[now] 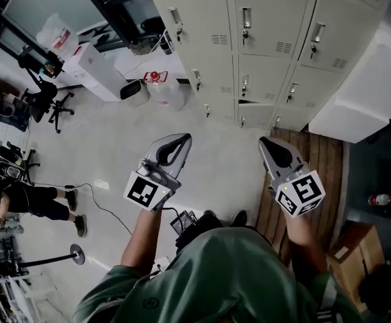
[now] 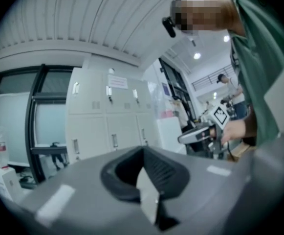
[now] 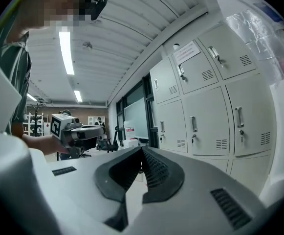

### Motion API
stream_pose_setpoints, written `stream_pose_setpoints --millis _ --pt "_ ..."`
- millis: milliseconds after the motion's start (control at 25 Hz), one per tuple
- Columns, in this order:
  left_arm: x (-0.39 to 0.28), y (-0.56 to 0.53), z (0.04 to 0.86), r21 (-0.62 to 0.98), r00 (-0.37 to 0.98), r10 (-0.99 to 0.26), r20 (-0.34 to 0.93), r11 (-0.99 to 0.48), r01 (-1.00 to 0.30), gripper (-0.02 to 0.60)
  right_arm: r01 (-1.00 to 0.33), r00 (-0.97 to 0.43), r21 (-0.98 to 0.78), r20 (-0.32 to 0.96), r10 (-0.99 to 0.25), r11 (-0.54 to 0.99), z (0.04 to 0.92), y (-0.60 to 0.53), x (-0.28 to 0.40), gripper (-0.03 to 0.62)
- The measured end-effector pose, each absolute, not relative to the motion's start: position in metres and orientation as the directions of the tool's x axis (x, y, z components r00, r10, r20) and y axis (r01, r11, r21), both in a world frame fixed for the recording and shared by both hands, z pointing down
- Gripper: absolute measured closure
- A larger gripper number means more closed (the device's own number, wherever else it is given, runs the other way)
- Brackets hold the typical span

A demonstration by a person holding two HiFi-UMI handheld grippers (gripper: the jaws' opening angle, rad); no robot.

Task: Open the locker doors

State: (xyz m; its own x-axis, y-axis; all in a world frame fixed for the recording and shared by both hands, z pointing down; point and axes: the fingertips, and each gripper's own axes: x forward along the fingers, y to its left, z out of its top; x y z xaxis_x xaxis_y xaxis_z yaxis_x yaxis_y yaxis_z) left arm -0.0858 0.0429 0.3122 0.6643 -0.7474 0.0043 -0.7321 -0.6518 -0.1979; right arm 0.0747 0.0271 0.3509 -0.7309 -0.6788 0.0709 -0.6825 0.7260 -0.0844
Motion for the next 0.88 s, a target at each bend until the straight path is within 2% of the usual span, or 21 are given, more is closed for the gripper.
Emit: stream_pose_setpoints --millis 320,880 --pt "-0.118 -0.032 0.326 -0.171 0.638 -0.770 0.010 -0.630 -0.758 0.589 -0.678 -0.735 -0.100 0.107 -0.670 0.728 0.367 -0.052 0.045 0.588" --pt "-0.197 -0.172 0.350 -0.133 0.699 -0.715 0.000 -0.693 -0.709 0.590 -0.742 -0.670 -0.086 0.105 -0.735 0.665 0.386 -0.190 -0.050 0.588"
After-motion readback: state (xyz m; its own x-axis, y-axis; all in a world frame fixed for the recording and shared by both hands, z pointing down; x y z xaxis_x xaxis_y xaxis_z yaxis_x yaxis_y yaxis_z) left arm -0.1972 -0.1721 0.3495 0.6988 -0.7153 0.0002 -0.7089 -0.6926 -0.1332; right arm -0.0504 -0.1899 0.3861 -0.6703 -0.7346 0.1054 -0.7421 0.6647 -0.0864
